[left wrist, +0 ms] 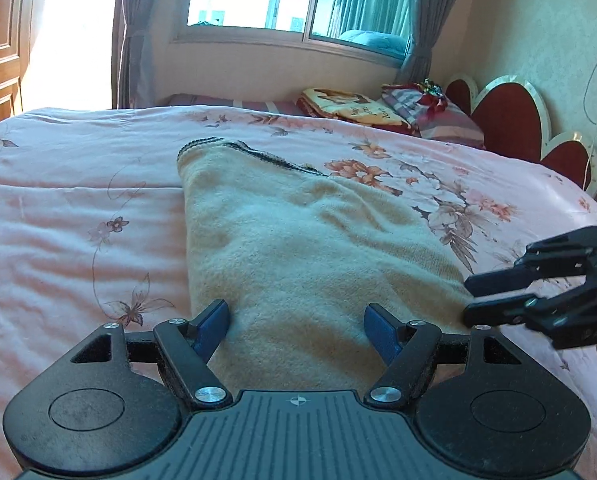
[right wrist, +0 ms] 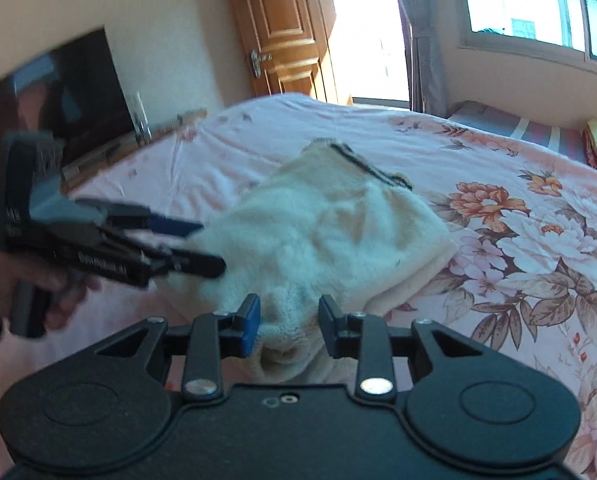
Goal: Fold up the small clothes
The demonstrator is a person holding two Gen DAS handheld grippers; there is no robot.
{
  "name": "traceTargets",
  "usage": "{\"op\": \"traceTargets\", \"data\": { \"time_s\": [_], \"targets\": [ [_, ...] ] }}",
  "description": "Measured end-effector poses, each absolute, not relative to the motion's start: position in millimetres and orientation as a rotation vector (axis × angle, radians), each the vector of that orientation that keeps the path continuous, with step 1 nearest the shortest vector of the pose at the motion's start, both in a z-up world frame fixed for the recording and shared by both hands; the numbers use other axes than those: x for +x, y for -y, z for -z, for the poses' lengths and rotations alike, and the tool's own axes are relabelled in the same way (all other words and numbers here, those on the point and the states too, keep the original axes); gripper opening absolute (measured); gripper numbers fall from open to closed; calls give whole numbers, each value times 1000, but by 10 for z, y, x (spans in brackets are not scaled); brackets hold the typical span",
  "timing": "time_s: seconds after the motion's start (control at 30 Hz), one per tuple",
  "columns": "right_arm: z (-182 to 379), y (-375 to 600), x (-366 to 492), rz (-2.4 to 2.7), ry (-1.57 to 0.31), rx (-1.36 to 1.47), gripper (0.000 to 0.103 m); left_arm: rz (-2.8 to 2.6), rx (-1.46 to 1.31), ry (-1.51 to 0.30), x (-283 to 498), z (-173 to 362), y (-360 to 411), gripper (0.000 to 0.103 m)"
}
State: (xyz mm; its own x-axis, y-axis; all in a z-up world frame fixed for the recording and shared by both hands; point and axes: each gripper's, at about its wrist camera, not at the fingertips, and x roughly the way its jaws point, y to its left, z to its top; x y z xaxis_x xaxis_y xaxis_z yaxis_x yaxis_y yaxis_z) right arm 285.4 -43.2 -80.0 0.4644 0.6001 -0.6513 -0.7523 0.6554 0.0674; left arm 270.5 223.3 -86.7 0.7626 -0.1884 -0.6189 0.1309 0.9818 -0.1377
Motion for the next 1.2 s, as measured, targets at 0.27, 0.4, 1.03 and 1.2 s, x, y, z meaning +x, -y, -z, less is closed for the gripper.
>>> {"op": "traceTargets", "data": {
  "time_s": [0.27,0.4,1.03,1.2],
  "targets": [
    [508,614,2479,-623,-707,21,59,114,-37,-647,2207,626,-2189,89],
    [277,717,1957,-542,-709,50,71,34,-27,-620,1495,370,-2163,103],
    [-235,424,361,-283,-542,-83,88,67,-25,-541,116,-347,-2039,103],
    [-223,423,314,-257,-550,-66,89,68,-24,-540,15,-360,-2065,103]
  ]
}}
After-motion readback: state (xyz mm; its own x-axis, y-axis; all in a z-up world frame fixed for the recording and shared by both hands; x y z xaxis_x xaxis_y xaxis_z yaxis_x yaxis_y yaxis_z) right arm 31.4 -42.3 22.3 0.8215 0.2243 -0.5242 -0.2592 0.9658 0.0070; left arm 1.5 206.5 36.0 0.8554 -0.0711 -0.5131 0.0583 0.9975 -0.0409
